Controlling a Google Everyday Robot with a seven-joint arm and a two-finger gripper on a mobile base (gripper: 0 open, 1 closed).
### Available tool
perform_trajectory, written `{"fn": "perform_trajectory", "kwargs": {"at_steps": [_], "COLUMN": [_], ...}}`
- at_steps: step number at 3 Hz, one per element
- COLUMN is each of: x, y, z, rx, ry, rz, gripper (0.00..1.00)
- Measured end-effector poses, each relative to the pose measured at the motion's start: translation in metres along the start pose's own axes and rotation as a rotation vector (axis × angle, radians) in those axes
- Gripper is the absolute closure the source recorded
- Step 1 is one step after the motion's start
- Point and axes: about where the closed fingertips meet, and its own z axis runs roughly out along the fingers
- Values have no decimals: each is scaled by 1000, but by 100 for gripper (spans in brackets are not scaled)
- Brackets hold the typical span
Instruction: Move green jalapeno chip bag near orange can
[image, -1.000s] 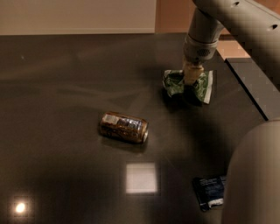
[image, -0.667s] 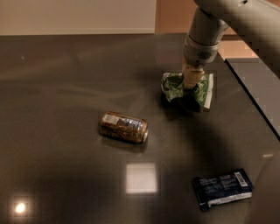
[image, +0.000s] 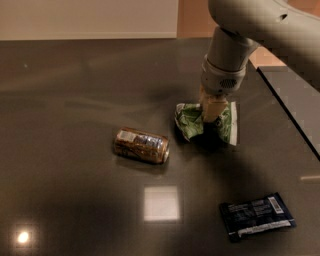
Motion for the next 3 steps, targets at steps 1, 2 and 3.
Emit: {"fn": "perform_trajectory", "kwargs": {"at_steps": [1,2,3], "x": [-11,-18,-23], "y": [9,14,20], "z": [4,2,-1], "rx": [0,7,5], "ry": [0,-4,-17], "rz": [-35,-62,-79], "gripper": [84,61,36]}}
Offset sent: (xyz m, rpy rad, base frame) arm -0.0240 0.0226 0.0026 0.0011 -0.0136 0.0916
